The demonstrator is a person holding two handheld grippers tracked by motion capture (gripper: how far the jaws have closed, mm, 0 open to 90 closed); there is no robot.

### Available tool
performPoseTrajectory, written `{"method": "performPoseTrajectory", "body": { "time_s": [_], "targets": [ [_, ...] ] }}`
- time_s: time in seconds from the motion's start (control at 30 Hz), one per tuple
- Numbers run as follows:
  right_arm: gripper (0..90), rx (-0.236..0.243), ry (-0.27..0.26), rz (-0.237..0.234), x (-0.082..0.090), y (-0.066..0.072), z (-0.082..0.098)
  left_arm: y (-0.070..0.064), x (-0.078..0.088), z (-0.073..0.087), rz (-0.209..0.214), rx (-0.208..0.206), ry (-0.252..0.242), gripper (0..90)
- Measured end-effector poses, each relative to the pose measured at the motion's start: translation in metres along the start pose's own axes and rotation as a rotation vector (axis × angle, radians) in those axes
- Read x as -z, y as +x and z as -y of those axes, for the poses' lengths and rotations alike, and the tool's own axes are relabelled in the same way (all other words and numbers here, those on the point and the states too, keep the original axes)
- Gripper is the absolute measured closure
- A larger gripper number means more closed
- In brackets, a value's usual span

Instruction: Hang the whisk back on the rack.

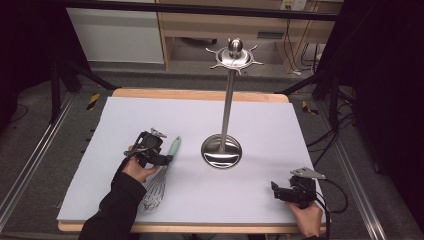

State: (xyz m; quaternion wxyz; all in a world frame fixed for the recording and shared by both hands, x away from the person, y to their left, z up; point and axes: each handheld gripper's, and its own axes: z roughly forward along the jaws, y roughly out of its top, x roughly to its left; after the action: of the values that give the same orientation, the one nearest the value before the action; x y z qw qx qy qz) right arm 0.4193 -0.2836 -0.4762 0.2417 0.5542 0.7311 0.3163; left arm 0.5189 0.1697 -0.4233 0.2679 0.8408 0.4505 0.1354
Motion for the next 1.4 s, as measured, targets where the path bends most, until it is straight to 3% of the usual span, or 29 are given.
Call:
{"method": "performPoseTrajectory", "body": {
  "time_s": [0.23, 0.63, 1.07, 1.4],
  "targets": [
    [10.7, 0.002, 0.003, -0.001, 0.000, 0.000, 0.000, 0.000, -0.010, -0.001, 0.015, 0.025, 0.040, 46.2],
    [10.7, 0.007, 0.006, -0.001, -0.001, -0.001, 0.000, -0.001, -0.023, 0.000, 0.037, 0.031, 0.113, 54.4],
    [10.7, 0.012, 0.006, -0.001, -0.001, -0.001, 0.000, 0.000, -0.032, -0.002, 0.055, 0.053, 0.148, 59.6],
    [10.6, 0.006, 0.008, -0.003, -0.001, 0.000, 0.000, -0.001, -0.036, -0.001, 0.041, 0.065, 0.151, 60.9]
  ]
}}
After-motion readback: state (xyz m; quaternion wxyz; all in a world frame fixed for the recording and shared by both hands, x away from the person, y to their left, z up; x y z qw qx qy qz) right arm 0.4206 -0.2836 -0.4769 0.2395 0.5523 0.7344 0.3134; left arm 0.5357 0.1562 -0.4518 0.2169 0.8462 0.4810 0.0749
